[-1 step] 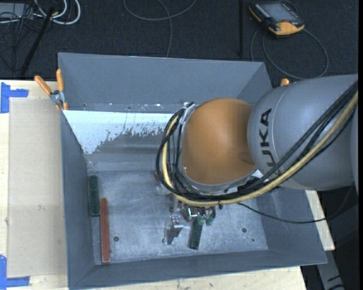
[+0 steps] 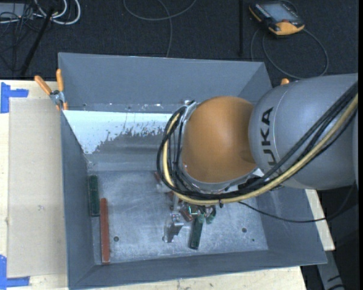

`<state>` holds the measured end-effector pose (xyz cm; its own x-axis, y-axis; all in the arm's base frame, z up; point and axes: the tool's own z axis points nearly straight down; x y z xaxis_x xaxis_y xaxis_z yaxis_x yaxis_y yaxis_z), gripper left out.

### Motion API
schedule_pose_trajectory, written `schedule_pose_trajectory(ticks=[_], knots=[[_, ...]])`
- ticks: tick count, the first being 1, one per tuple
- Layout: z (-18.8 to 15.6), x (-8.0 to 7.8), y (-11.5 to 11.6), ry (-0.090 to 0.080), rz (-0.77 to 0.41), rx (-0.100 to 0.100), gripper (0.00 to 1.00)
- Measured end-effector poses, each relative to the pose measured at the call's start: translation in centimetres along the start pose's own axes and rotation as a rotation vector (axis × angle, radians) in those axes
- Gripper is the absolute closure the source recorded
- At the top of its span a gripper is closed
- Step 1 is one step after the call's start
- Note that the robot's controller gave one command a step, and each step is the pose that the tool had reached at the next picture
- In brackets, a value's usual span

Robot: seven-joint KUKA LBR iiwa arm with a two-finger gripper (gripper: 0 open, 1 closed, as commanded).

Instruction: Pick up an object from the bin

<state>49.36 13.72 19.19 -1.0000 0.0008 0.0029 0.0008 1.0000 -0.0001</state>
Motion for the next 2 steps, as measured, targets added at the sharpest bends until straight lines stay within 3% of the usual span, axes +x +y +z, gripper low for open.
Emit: schedule_pose_trajectory(ticks=[1,2], knots=[[4.9,-2.6,-2.3,-0.008,-0.014,-0.002,0.0],[8.2,-0.8,-4.9,0.002,0.094,0.001,0.0]])
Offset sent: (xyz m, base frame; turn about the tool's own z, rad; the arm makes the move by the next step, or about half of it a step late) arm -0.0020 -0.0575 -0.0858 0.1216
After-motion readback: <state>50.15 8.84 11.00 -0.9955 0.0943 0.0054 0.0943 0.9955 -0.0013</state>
